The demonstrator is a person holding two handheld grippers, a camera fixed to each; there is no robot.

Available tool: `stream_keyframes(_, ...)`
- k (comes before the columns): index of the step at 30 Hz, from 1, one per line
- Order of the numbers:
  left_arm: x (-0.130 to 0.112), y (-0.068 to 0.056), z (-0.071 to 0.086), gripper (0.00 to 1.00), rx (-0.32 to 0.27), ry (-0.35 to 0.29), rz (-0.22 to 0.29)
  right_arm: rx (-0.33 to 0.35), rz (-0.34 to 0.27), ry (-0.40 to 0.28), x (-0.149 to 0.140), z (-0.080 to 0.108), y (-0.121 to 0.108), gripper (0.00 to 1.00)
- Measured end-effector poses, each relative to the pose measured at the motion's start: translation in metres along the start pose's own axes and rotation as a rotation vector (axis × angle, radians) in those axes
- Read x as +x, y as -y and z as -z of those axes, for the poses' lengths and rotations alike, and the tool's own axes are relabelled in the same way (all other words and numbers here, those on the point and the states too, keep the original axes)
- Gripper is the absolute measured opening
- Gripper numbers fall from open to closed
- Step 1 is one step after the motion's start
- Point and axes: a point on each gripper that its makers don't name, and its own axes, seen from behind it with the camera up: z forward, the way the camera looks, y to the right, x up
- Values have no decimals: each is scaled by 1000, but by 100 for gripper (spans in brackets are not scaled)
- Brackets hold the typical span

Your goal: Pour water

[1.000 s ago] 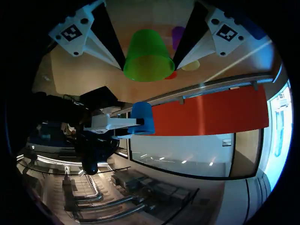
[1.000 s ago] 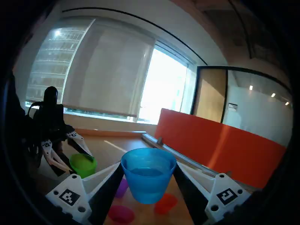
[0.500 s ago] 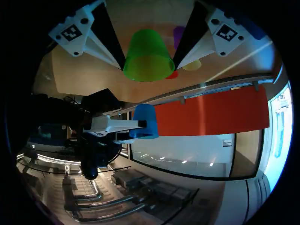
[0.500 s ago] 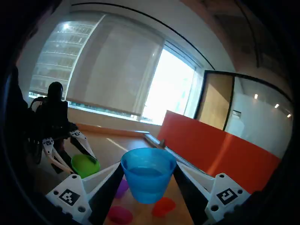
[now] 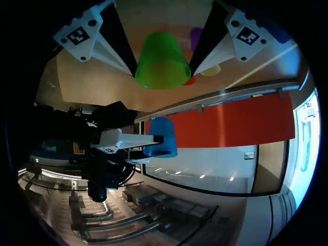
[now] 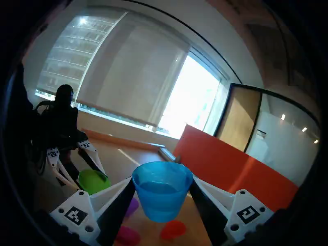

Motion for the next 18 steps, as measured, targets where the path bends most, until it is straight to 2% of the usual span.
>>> stream_keyframes(18, 4, -5, 0, 88, -10, -4, -1, 23, 100, 6, 11, -5, 4, 91)
